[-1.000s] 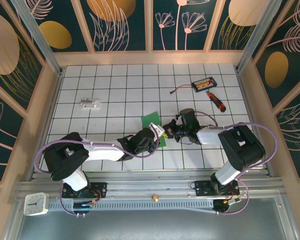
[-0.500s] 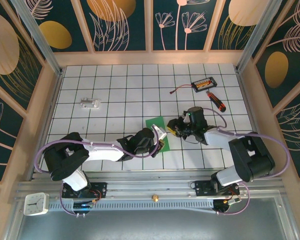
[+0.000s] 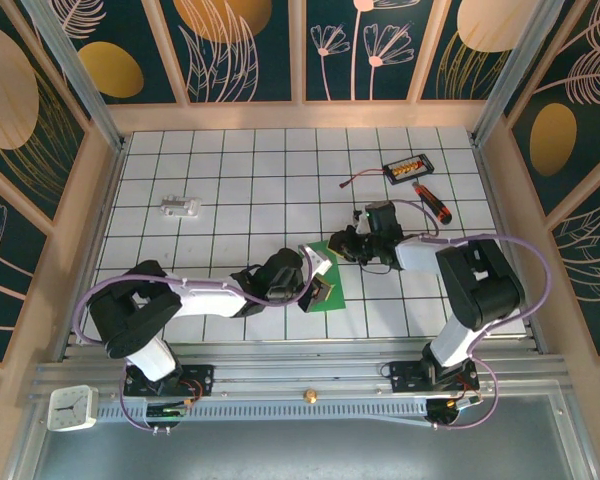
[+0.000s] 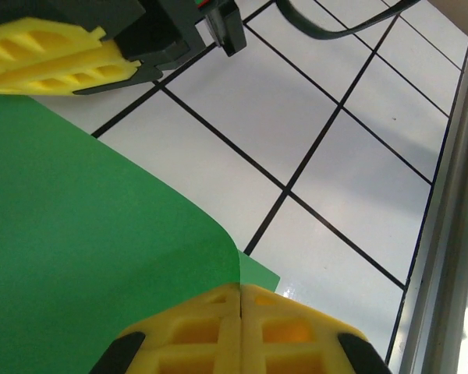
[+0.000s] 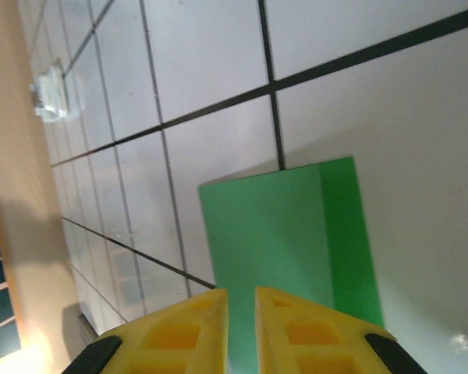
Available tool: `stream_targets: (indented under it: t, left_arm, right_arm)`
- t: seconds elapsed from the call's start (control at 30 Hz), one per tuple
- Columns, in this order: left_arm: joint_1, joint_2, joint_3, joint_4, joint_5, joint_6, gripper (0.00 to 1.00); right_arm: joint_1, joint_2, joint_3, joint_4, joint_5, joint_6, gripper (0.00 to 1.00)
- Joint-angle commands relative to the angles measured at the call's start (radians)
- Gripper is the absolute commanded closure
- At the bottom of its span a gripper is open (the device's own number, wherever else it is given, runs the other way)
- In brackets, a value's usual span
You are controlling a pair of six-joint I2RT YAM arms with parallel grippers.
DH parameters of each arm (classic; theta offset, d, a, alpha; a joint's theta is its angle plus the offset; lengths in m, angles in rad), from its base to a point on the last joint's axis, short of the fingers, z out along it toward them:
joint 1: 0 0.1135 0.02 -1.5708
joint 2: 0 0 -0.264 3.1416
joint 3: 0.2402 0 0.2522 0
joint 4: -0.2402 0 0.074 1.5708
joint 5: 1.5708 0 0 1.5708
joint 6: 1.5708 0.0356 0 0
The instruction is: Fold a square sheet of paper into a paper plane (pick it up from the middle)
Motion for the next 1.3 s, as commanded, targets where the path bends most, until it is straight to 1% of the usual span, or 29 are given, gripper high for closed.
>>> stream_targets:
  t: [0.0,0.3,0.47,0.93,1.27]
  left_arm:
    - [0.022,0.028,-0.006,0.051,0.067,-0.029,1.00]
    - [0.074,0.063,0.000,0.070,0.132,-0.062,1.00]
    - [0.100,0.099,0.013,0.059,0.158,-0.056,1.00]
    - [0.169,0.116,0.028,0.042,0.163,-0.057,1.00]
    - [0.185,0.121,0.028,0.003,0.145,-0.036,1.00]
  right_arm:
    - [-0.009,0.046,0.026,-0.024,-0.006,-0.075,0.83]
    - [-0.010,0.110,0.038,-0.072,0.028,-0.148,0.87]
    - [-0.014,0.125,0.043,-0.101,0.044,-0.180,0.88]
    - [-0.017,0.148,0.061,-0.151,0.067,-0.227,0.90]
    - [-0.016,0.147,0.062,-0.158,0.071,-0.231,0.90]
